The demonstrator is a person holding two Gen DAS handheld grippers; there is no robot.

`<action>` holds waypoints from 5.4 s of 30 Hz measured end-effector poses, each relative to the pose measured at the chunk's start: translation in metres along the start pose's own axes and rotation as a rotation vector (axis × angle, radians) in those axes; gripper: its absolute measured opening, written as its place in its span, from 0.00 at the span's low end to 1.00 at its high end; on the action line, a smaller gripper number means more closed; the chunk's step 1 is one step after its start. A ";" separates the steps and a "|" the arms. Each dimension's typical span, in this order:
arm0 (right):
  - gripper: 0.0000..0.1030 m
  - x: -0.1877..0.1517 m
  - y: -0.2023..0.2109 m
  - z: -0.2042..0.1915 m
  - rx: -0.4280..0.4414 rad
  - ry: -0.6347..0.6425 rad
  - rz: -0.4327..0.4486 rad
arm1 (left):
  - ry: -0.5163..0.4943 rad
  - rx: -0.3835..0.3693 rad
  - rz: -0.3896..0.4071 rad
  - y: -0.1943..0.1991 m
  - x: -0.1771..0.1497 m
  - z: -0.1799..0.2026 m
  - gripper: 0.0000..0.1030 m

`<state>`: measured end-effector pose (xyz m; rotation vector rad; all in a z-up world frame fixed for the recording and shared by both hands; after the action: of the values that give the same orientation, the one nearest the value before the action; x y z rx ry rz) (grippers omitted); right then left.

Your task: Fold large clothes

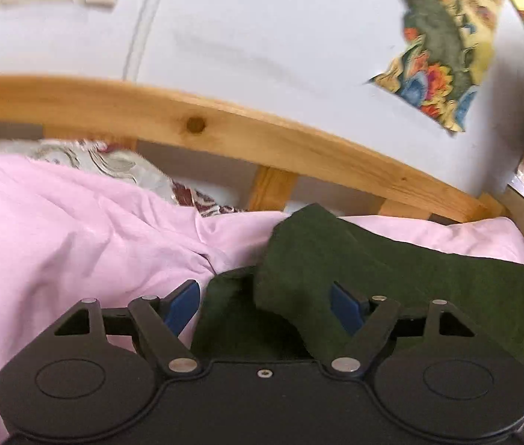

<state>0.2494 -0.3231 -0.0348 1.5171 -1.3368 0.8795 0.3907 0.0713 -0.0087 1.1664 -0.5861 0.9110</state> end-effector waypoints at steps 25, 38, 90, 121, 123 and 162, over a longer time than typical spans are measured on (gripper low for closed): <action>0.00 -0.027 -0.084 0.095 -0.099 -0.264 -0.236 | 0.128 -0.336 -0.101 -0.014 -0.013 -0.025 0.51; 0.94 -0.003 -0.093 0.055 0.170 -0.305 -0.159 | -0.148 -0.315 -0.085 -0.030 -0.020 0.066 0.16; 0.11 0.065 -0.177 0.039 -0.170 0.155 -0.152 | -0.005 -0.180 -0.027 -0.102 0.063 0.019 0.11; 1.00 -0.161 0.126 -0.070 0.526 0.767 -0.569 | -0.379 -0.118 -0.149 0.118 -0.111 0.019 0.99; 1.00 -0.179 0.133 -0.077 0.546 0.854 -0.616 | -0.452 -0.168 -0.190 0.131 -0.136 0.029 0.99; 1.00 -0.128 0.073 -0.045 0.324 0.377 -0.465 | -1.124 -0.101 -0.241 0.134 -0.247 0.078 0.94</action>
<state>0.1595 -0.2374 -0.1258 1.7054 -0.5539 1.0406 0.1513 -0.0596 -0.1112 1.5661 -1.3247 -0.0669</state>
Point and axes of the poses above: each gripper's, at about its wrist camera, not at the fingertips, and y roughly against the way its jaws point, z to its right, x to its top, the point moved 5 cm from there along -y, roughly the way its jaws point, and after that the axes turned 1 degree about x, right-handed, at the moved point
